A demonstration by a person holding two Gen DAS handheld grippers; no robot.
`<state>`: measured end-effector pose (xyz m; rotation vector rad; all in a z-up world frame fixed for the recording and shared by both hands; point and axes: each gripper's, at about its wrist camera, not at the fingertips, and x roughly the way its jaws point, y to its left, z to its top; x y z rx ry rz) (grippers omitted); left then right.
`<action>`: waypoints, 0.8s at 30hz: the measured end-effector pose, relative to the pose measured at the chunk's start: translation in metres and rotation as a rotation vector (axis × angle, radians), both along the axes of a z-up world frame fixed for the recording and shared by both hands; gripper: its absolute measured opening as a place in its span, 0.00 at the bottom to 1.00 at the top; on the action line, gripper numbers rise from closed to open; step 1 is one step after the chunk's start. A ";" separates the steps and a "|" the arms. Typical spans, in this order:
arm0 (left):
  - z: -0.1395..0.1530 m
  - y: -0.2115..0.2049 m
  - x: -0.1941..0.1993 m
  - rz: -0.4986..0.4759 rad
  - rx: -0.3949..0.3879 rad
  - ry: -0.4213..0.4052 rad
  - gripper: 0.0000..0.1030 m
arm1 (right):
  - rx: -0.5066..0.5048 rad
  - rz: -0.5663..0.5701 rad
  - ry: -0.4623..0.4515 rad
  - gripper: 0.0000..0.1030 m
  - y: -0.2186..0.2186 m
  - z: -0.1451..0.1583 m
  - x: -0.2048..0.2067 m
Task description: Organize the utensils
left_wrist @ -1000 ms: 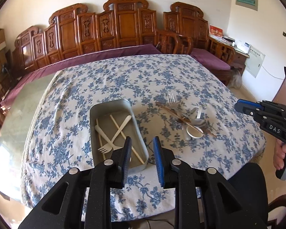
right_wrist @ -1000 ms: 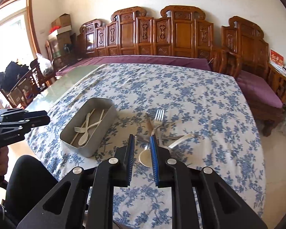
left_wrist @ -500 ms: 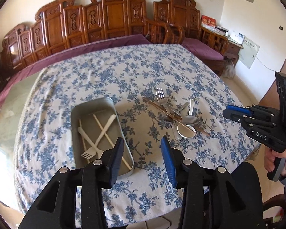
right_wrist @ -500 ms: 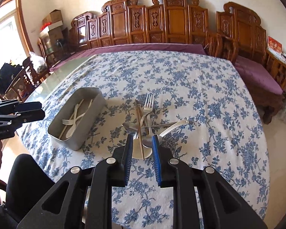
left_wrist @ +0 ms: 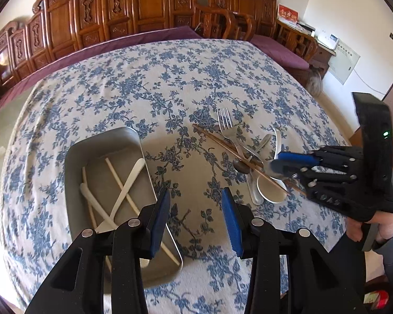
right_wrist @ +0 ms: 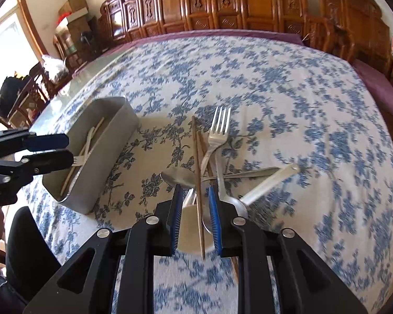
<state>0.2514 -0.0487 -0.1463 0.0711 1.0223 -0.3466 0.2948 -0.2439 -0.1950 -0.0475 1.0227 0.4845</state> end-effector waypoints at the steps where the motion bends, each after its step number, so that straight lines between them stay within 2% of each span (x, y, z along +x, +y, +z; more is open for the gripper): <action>1: -0.001 -0.001 0.003 -0.001 0.001 0.003 0.37 | -0.009 0.007 0.007 0.22 0.003 -0.004 0.003; 10: -0.007 -0.005 0.018 -0.019 -0.012 0.028 0.37 | -0.099 0.051 0.057 0.21 0.022 -0.032 0.024; 11: -0.008 -0.006 0.019 -0.022 -0.011 0.031 0.37 | -0.107 0.053 0.062 0.19 0.021 -0.034 0.025; 13: -0.010 -0.009 0.022 -0.030 -0.008 0.037 0.37 | -0.105 0.059 0.068 0.06 0.020 -0.035 0.025; 19: -0.014 -0.024 0.030 -0.060 0.007 0.048 0.37 | -0.047 0.044 0.036 0.06 0.005 -0.012 0.019; 24: -0.021 -0.038 0.039 -0.076 0.000 0.066 0.37 | 0.007 -0.020 -0.007 0.06 -0.025 0.012 0.015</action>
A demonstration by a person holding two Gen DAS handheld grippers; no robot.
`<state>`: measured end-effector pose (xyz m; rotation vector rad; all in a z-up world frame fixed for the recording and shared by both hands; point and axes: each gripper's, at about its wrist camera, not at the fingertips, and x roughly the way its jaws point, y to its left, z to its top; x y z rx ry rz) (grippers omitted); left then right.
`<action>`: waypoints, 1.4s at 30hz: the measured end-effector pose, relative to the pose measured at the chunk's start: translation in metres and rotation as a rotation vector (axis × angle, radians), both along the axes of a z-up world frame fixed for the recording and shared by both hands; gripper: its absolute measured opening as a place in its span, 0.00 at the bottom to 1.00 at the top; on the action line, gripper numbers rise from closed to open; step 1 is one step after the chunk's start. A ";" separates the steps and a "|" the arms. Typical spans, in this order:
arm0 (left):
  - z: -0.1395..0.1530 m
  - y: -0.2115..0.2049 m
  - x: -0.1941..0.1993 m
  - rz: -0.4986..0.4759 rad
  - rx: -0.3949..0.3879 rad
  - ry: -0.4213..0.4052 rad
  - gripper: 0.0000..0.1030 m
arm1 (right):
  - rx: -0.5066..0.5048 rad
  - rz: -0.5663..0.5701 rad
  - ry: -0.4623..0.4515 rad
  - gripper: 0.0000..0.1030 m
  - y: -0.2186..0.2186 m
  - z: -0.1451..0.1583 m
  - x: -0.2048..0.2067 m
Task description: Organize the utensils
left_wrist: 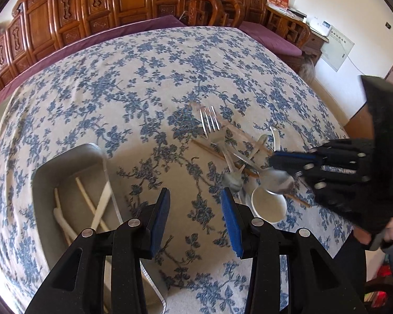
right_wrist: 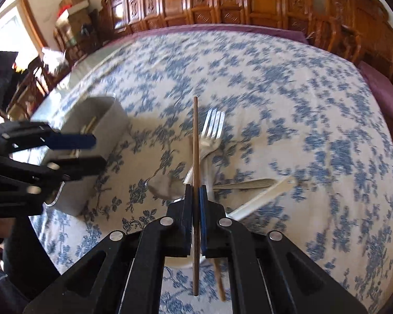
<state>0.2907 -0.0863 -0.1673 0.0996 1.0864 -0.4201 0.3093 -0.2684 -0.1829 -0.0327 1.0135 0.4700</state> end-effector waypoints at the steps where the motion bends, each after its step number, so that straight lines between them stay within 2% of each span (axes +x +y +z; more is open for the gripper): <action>1: -0.002 -0.002 0.002 -0.002 -0.005 0.008 0.37 | 0.003 -0.010 -0.003 0.06 -0.006 0.002 -0.001; 8: -0.021 -0.024 0.022 -0.020 -0.005 0.055 0.37 | -0.009 -0.064 -0.016 0.06 -0.038 0.002 -0.007; 14: -0.044 -0.037 0.042 -0.033 -0.020 0.149 0.37 | 0.005 -0.094 -0.018 0.06 -0.049 -0.002 -0.012; 17: -0.055 -0.038 0.048 -0.024 -0.056 0.216 0.35 | 0.005 -0.096 -0.023 0.06 -0.048 -0.003 -0.017; 22: -0.064 -0.036 0.046 -0.017 -0.103 0.291 0.17 | 0.015 -0.069 -0.054 0.06 -0.044 0.004 -0.029; 25: -0.063 -0.038 0.042 -0.015 -0.097 0.305 0.05 | 0.020 -0.071 -0.060 0.06 -0.043 0.007 -0.033; 26: -0.060 -0.038 0.039 -0.017 -0.106 0.304 0.02 | 0.023 -0.075 -0.062 0.06 -0.043 0.009 -0.034; 29: -0.048 -0.039 0.030 -0.018 -0.081 0.273 0.01 | 0.033 -0.082 -0.069 0.06 -0.044 0.013 -0.037; 35: -0.028 -0.034 0.002 -0.020 0.001 0.189 0.01 | 0.036 -0.081 -0.080 0.06 -0.038 0.021 -0.045; 42: -0.010 -0.011 -0.024 0.012 0.031 0.131 0.01 | 0.051 -0.083 -0.083 0.06 -0.030 0.025 -0.058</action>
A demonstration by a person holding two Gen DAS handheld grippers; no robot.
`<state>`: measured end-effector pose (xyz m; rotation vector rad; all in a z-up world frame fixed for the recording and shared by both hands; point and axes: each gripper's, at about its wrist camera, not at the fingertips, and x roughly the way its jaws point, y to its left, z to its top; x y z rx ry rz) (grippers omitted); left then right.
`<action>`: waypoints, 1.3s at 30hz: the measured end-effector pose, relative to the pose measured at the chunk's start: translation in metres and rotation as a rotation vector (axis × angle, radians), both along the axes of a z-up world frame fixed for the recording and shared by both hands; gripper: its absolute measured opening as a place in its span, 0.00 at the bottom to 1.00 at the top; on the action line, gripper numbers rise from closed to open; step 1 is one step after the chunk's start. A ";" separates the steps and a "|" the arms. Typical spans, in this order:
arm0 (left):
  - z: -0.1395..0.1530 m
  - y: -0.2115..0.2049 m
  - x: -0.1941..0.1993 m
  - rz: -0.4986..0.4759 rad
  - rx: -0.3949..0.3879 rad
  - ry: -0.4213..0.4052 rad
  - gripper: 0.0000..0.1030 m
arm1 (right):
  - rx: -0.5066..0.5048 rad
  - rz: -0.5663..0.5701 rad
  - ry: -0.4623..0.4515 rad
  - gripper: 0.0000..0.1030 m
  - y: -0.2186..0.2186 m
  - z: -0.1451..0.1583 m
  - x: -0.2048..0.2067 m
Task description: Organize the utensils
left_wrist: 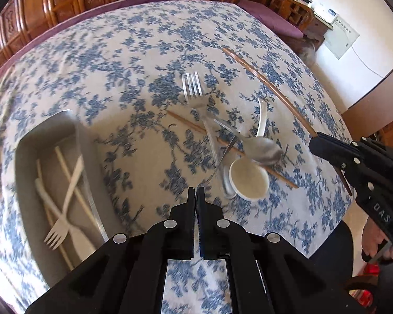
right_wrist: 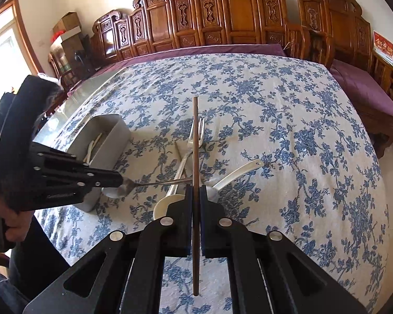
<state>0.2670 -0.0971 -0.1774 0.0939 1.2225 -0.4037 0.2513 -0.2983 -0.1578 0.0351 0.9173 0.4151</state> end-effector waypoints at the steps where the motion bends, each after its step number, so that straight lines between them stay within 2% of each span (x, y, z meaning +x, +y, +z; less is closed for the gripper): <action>1: 0.000 0.001 0.000 0.003 0.004 -0.005 0.01 | 0.001 -0.002 0.003 0.06 0.001 0.000 -0.001; 8: 0.017 0.025 -0.017 0.045 0.014 -0.079 0.00 | -0.005 0.007 0.003 0.06 0.013 0.001 -0.011; 24: 0.044 0.109 -0.031 0.224 -0.005 -0.173 0.00 | -0.014 0.093 0.009 0.06 0.066 0.007 -0.010; 31: 0.039 0.152 -0.028 0.323 0.004 -0.177 0.00 | -0.007 0.124 0.014 0.06 0.088 0.007 -0.006; 39: 0.027 0.178 -0.021 0.410 0.024 -0.186 0.00 | -0.003 0.144 0.026 0.06 0.102 0.003 -0.008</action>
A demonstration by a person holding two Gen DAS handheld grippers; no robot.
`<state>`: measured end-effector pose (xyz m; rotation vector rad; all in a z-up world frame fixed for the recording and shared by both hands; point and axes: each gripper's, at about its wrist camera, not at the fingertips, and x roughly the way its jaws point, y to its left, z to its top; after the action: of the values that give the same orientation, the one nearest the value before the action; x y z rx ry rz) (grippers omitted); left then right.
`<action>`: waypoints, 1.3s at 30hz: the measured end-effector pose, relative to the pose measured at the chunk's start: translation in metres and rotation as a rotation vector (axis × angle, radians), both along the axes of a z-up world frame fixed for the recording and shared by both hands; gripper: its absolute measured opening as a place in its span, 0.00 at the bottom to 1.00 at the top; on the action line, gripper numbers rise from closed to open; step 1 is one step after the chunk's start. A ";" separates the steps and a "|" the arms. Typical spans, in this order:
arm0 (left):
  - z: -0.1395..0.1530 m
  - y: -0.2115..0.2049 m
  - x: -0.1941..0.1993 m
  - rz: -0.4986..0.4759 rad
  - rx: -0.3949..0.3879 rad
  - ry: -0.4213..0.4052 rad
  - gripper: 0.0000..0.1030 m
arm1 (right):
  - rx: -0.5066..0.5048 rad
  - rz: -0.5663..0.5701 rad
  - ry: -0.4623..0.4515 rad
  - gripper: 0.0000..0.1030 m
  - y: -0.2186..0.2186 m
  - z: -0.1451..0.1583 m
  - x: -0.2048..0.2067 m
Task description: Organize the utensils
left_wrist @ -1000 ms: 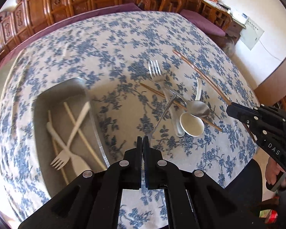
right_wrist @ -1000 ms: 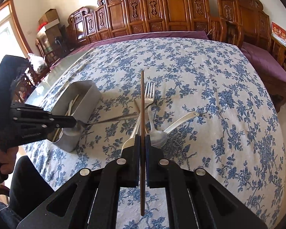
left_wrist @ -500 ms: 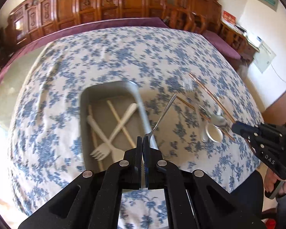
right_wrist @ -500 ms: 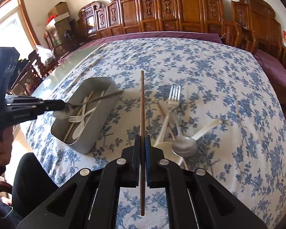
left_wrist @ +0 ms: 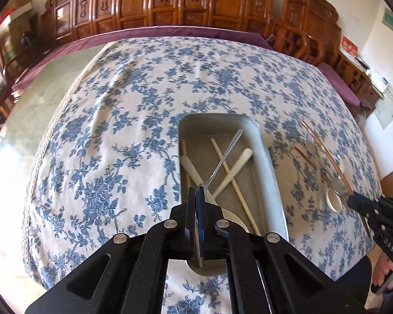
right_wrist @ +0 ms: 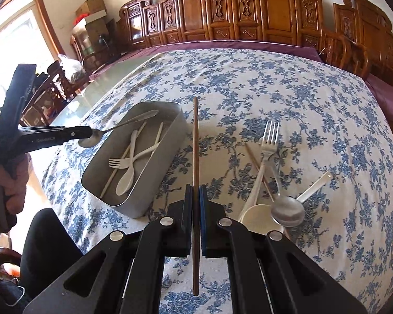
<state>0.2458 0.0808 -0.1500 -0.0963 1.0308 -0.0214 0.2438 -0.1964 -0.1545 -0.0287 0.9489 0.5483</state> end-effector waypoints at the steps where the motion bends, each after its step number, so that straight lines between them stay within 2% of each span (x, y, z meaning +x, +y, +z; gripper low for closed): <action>1: 0.000 0.002 0.001 0.012 0.002 -0.002 0.00 | 0.000 0.001 0.002 0.06 0.001 0.000 0.000; 7: -0.004 0.008 0.010 0.055 0.006 -0.009 0.00 | -0.012 0.001 0.014 0.06 0.002 -0.006 0.004; 20: -0.017 -0.006 0.027 0.050 0.046 0.002 0.01 | -0.009 0.005 0.022 0.06 0.009 -0.008 0.015; 25: -0.027 -0.010 0.030 0.056 0.034 0.015 0.01 | -0.011 0.010 0.021 0.06 0.013 -0.007 0.018; 39: -0.052 -0.039 0.031 -0.021 -0.017 0.092 0.01 | -0.011 0.020 0.013 0.06 0.018 0.000 0.017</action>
<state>0.2773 0.0414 -0.2025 -0.1026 1.1235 -0.0455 0.2611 -0.1783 -0.1546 -0.0447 0.9652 0.5619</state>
